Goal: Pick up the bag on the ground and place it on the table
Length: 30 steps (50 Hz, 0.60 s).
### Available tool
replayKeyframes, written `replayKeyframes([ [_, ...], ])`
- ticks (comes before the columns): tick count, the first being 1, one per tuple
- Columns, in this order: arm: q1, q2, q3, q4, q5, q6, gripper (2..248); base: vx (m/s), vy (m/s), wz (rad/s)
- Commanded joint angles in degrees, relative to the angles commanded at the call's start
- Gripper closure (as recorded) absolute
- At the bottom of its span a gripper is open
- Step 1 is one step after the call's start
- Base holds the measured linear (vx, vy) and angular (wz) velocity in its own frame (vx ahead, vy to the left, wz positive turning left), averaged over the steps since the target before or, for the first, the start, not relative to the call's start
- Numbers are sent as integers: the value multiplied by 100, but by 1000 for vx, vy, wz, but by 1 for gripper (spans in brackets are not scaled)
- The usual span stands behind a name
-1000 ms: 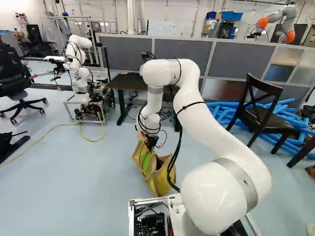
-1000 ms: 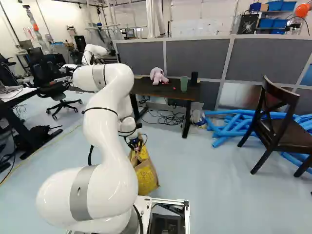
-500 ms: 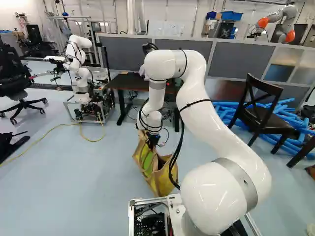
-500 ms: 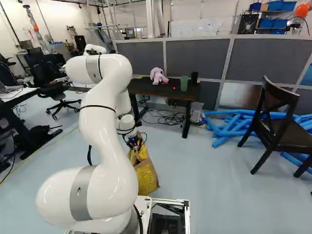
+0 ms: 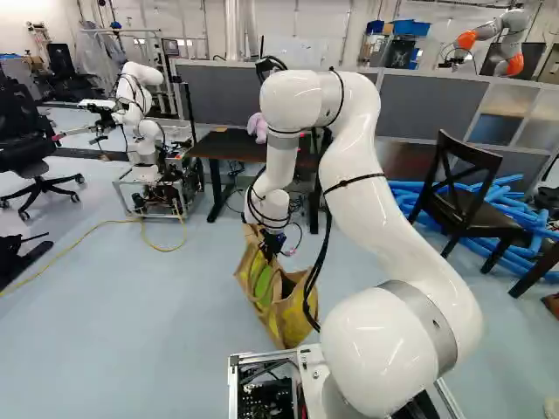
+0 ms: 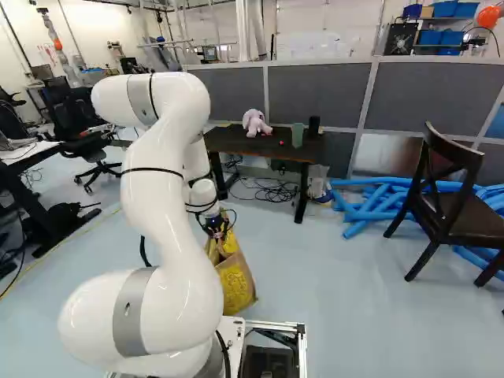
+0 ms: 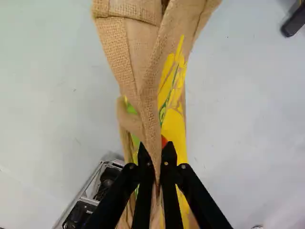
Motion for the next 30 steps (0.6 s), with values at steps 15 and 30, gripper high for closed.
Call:
replayKeyframes([
  [15, -12, 338, 178, 0, -223, 0, 226, 0, 0, 0],
  [30, -27, 677, 338, 0, -460, 0, 226, 0, 0, 0],
])
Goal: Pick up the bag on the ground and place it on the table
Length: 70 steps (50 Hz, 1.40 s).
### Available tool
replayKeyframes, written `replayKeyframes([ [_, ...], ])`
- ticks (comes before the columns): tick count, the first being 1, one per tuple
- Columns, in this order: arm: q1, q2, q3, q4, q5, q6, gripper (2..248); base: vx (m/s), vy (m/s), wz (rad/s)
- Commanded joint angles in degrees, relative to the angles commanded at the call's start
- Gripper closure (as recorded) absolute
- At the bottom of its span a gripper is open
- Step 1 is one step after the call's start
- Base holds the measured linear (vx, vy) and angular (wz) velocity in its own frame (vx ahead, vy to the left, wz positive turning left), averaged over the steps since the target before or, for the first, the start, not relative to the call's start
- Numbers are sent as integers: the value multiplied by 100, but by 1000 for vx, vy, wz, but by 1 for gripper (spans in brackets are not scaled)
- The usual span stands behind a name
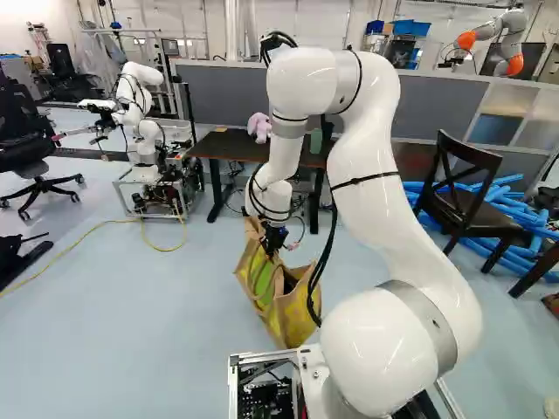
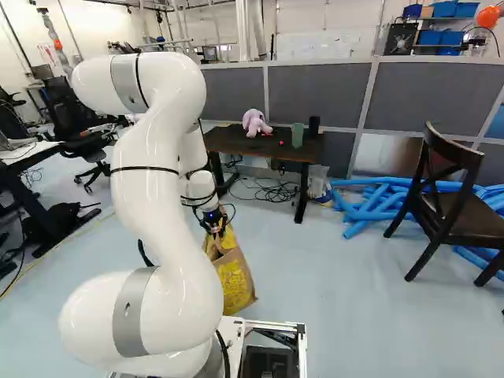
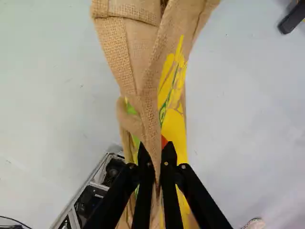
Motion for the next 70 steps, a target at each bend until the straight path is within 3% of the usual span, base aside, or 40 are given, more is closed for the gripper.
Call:
replayKeyframes([
  [19, -50, 419, 161, 0, -300, 0, 226, 0, 0, 0],
  [43, -377, 829, 120, 0, -641, 0, 226, 0, 0, 0],
  [70, -588, 1236, 6, 0, -1121, 0, 226, 0, 0, 0],
])
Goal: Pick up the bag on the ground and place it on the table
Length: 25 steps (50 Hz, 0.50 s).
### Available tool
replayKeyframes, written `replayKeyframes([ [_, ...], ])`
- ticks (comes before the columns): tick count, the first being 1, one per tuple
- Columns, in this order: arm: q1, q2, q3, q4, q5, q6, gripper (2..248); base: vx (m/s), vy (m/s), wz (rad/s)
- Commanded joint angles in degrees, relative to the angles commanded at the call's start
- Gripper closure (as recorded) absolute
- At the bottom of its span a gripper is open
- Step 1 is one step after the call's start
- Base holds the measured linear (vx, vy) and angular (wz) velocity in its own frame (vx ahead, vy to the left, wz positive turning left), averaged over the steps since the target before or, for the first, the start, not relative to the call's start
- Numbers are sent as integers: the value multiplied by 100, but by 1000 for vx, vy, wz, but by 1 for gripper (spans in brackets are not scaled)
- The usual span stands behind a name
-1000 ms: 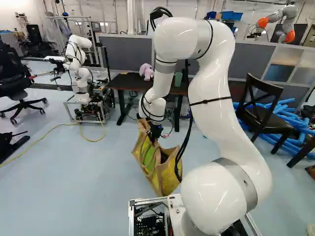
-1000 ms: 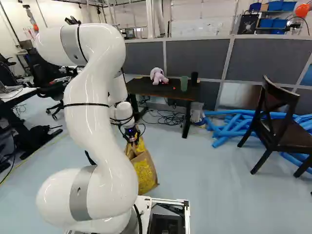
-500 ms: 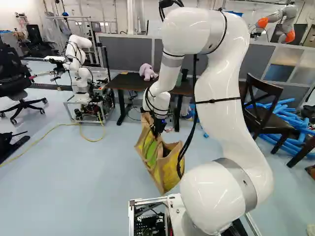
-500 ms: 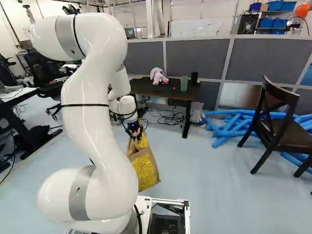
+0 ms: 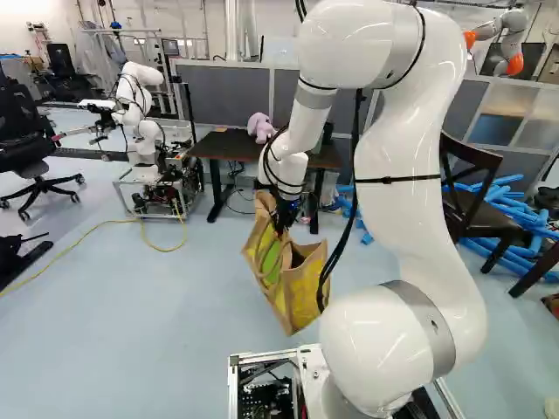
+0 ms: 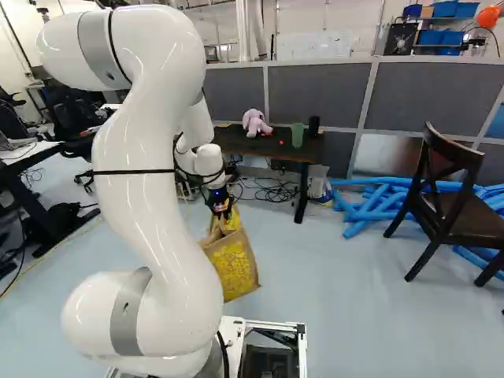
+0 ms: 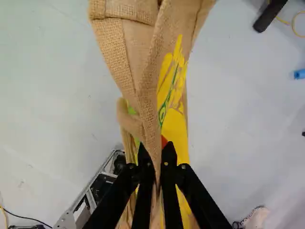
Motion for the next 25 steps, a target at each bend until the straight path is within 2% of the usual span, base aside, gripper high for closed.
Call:
replayKeyframes([
  [25, -104, 371, -96, 0, -478, 0, 226, 0, 0, 0],
])
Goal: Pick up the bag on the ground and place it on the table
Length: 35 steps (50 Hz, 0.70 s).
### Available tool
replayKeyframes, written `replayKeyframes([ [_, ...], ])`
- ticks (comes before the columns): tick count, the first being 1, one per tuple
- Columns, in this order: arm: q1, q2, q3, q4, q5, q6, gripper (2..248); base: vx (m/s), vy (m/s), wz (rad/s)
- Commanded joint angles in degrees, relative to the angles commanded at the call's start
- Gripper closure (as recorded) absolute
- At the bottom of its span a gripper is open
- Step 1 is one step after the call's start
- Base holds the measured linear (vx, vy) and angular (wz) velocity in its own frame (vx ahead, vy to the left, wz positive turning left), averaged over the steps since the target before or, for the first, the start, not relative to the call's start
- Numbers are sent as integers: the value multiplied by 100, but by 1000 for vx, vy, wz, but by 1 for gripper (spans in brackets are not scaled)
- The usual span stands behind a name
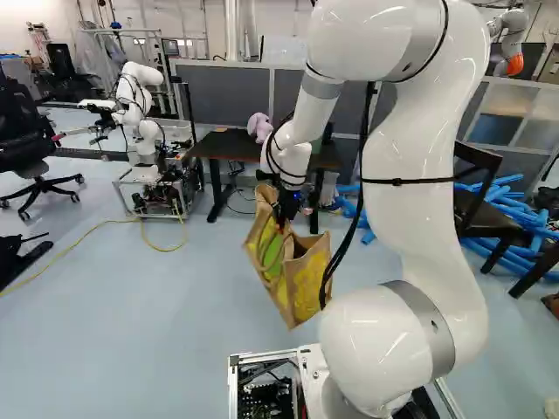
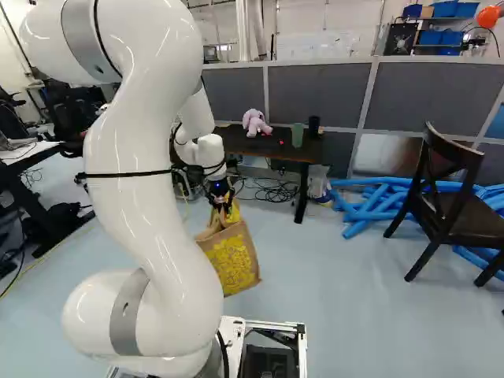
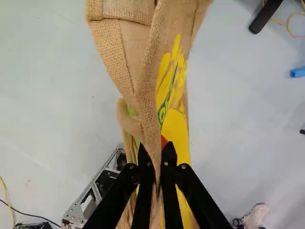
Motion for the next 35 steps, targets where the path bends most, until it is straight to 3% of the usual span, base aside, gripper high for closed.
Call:
replayKeyframes([
  [35, -59, 494, -159, 0, -671, 0, 226, 0, 0, 0],
])
